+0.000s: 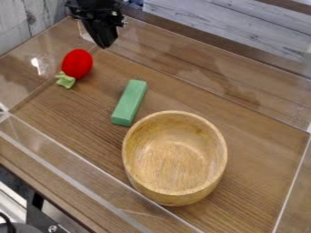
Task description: Remove the green block from the brown bowl and put it on the table
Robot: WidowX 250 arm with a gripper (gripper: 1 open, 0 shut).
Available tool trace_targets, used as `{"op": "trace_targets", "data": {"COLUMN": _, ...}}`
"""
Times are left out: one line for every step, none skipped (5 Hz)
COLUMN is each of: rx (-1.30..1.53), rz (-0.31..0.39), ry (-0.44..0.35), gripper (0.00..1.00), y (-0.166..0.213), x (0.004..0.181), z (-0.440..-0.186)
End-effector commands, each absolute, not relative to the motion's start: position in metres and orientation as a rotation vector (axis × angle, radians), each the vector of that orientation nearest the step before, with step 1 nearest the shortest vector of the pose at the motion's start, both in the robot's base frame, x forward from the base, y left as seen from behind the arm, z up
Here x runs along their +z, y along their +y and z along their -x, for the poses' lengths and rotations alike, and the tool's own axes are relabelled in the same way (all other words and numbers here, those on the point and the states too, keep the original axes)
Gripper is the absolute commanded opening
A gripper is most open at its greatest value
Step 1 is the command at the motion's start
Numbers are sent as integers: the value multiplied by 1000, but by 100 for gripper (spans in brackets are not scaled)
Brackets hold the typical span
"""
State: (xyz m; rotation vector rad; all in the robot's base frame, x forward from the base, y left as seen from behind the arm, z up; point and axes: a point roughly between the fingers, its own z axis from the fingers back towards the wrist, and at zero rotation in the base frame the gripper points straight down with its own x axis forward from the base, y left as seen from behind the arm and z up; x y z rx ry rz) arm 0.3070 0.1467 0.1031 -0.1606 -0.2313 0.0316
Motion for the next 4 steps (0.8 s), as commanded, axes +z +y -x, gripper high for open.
{"op": "trace_targets", "data": {"rx": -47, "rz": 126, "ry": -291, "gripper": 100, "y": 148, "x": 119, "z": -321}}
{"op": "trace_targets", "data": {"rx": -31, "rz": 122, "ry": -286, "gripper": 0, "y": 144, "x": 111, "z": -325}}
{"op": "trace_targets", "data": {"rx": -11, "rz": 120, "ry": -283, "gripper": 100, "y": 139, "x": 106, "z": -328}}
{"op": "trace_targets", "data": {"rx": -51, "rz": 127, "ry": -275, "gripper": 100, "y": 144, "x": 102, "z": -329}}
